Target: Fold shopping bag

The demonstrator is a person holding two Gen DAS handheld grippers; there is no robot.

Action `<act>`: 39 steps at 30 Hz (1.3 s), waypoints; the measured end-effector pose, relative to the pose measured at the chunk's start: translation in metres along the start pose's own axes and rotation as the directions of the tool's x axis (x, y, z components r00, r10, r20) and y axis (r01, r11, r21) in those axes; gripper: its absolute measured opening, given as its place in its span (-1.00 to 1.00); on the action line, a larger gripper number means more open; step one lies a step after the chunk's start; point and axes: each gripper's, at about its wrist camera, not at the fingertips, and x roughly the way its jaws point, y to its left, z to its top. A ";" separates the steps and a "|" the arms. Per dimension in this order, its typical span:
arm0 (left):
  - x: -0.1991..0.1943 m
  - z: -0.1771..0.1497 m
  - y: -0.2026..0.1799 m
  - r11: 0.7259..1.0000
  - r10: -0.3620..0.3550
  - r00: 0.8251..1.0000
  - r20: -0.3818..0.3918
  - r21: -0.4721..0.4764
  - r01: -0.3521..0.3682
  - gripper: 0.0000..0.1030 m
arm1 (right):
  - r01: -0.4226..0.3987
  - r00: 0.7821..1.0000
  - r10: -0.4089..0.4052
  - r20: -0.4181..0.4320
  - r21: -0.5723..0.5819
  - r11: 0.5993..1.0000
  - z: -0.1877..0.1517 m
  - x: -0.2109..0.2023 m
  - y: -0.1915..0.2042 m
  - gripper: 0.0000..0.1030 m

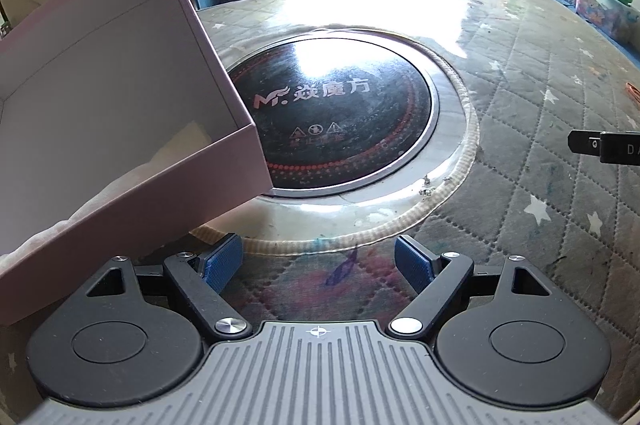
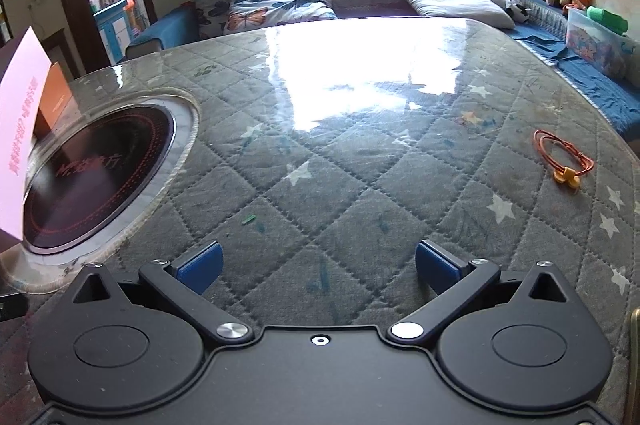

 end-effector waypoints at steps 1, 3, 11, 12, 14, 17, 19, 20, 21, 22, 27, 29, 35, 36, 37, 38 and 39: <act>0.000 0.000 0.001 1.000 0.002 1.000 -0.001 -0.002 -0.002 0.63 | 0.004 1.000 -0.004 0.001 -0.003 1.000 0.000 0.000 0.001 0.99; 0.000 -0.001 0.003 1.000 0.003 1.000 -0.004 -0.008 -0.003 0.63 | 0.011 1.000 -0.011 0.005 -0.012 1.000 -0.001 0.001 0.002 0.99; -0.001 -0.002 0.009 1.000 0.008 1.000 -0.006 -0.016 -0.008 0.63 | 0.059 0.998 -0.059 0.027 -0.001 0.998 -0.003 0.002 0.002 0.99; -0.001 -0.002 0.009 1.000 0.008 1.000 -0.006 -0.017 -0.008 0.63 | 0.063 0.998 -0.063 0.030 0.005 0.998 -0.003 0.001 0.002 0.99; -0.001 -0.002 0.011 1.000 0.008 1.000 -0.005 -0.019 -0.008 0.63 | 0.077 0.996 -0.078 0.037 0.022 0.997 -0.002 0.002 0.001 0.99; -0.001 -0.003 0.013 1.000 0.009 1.000 -0.004 -0.021 -0.009 0.63 | 0.095 0.994 -0.098 0.051 0.045 0.994 -0.003 0.003 0.000 1.00; -0.002 -0.003 0.015 1.000 0.009 1.000 -0.002 -0.024 -0.009 0.63 | 0.112 0.992 -0.116 0.058 0.056 0.992 -0.003 0.003 0.000 1.00; -0.003 -0.004 0.016 1.000 0.010 1.000 -0.001 -0.026 -0.010 0.63 | 0.121 0.990 -0.125 0.062 0.065 0.990 -0.004 0.004 -0.001 1.00; -0.004 -0.004 0.017 1.000 0.011 1.000 0.000 -0.027 -0.011 0.63 | 0.130 0.989 -0.135 0.067 0.075 0.989 -0.006 0.004 -0.004 1.00; -0.005 -0.005 0.018 1.000 0.011 1.000 0.002 -0.028 -0.011 0.63 | 0.138 0.987 -0.144 0.071 0.085 0.987 -0.007 0.004 -0.005 1.00; -0.010 -0.009 0.023 1.000 0.008 1.000 0.010 -0.026 -0.007 0.63 | 0.179 0.978 -0.189 0.087 0.114 0.977 -0.009 0.007 -0.007 1.00; -0.012 -0.012 0.027 1.000 0.007 1.000 0.007 -0.031 -0.006 0.63 | 0.194 0.975 -0.205 0.090 0.122 0.973 -0.009 0.008 -0.008 1.00; -0.020 -0.020 0.040 0.999 0.015 1.000 0.009 -0.044 -0.015 0.63 | 0.231 0.963 -0.248 0.104 0.156 0.960 -0.014 0.010 -0.014 1.00; -0.021 -0.021 0.042 0.999 0.017 1.000 0.011 -0.046 -0.017 0.63 | 0.236 0.962 -0.254 0.104 0.158 0.959 -0.014 0.010 -0.014 1.00; -0.023 -0.023 0.046 0.999 0.020 1.000 0.012 -0.049 -0.019 0.63 | 0.241 0.960 -0.259 0.104 0.160 0.957 -0.014 0.011 -0.014 1.00; -0.025 -0.026 0.050 0.998 0.024 1.000 0.012 -0.054 -0.023 0.63 | 0.246 0.959 -0.264 0.103 0.162 0.956 -0.014 0.011 -0.014 1.00; -0.026 -0.027 0.053 0.998 0.028 1.000 0.010 -0.058 -0.028 0.63 | 0.251 0.957 -0.270 0.103 0.164 0.954 -0.014 0.012 -0.014 1.00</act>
